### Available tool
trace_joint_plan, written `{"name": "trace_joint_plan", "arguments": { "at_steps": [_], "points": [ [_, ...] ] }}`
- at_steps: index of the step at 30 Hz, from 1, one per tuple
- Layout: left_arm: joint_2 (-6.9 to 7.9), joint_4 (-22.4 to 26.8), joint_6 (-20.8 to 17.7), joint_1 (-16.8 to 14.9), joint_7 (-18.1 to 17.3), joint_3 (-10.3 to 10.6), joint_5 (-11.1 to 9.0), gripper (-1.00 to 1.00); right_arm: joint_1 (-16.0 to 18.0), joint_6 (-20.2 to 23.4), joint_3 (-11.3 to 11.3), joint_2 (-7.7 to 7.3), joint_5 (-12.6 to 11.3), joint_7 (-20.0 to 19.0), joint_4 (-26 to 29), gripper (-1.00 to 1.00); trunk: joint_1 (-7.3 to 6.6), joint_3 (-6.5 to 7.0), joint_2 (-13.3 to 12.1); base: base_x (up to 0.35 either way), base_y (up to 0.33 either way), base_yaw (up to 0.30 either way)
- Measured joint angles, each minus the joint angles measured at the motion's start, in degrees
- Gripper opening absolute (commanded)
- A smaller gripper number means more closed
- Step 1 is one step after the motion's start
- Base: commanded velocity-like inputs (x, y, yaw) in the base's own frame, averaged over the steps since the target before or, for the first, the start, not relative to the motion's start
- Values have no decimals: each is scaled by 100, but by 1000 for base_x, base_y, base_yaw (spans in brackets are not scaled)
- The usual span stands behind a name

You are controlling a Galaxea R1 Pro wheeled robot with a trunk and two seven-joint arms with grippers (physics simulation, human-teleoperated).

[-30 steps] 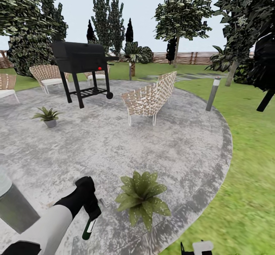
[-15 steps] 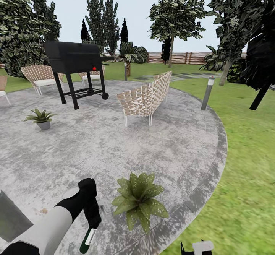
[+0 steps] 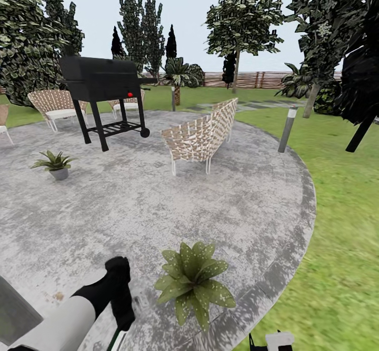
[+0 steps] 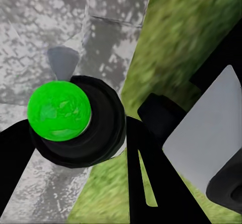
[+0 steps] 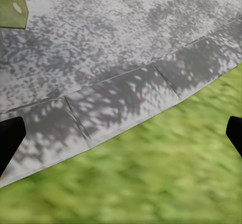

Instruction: Pick up the pesticide atomizer in the garden and spray insectifuge to fully cover both potted plants in the garden.

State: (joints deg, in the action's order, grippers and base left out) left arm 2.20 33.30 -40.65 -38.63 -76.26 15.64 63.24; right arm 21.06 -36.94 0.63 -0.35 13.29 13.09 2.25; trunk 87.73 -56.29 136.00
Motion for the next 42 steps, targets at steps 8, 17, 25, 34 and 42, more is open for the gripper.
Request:
{"name": "trace_joint_plan", "arguments": {
  "at_steps": [8,17,25,34,42],
  "points": [
    [-75,112,-10,-81,-52,-13,-18,-100,0,0,5,0,1,3,0,100,0,0,0,0,0,0],
    [-10,221,19,-283,-375,7,-7,-100,0,0,0,0,0,2,0,100,0,0,0,0,0,-10],
    [69,217,5,-197,-73,-62,-35,-100,-2,0,0,-1,2,2,2,100,0,0,0,0,0,-261],
    [67,206,-2,-187,-38,-54,-16,-100,0,0,0,0,-1,3,1,100,2,0,0,-89,111,-132],
    [41,128,1,-168,-27,-35,-32,-100,-1,-9,-1,0,0,-2,1,100,0,0,0,-12,17,-71]
  ]
}}
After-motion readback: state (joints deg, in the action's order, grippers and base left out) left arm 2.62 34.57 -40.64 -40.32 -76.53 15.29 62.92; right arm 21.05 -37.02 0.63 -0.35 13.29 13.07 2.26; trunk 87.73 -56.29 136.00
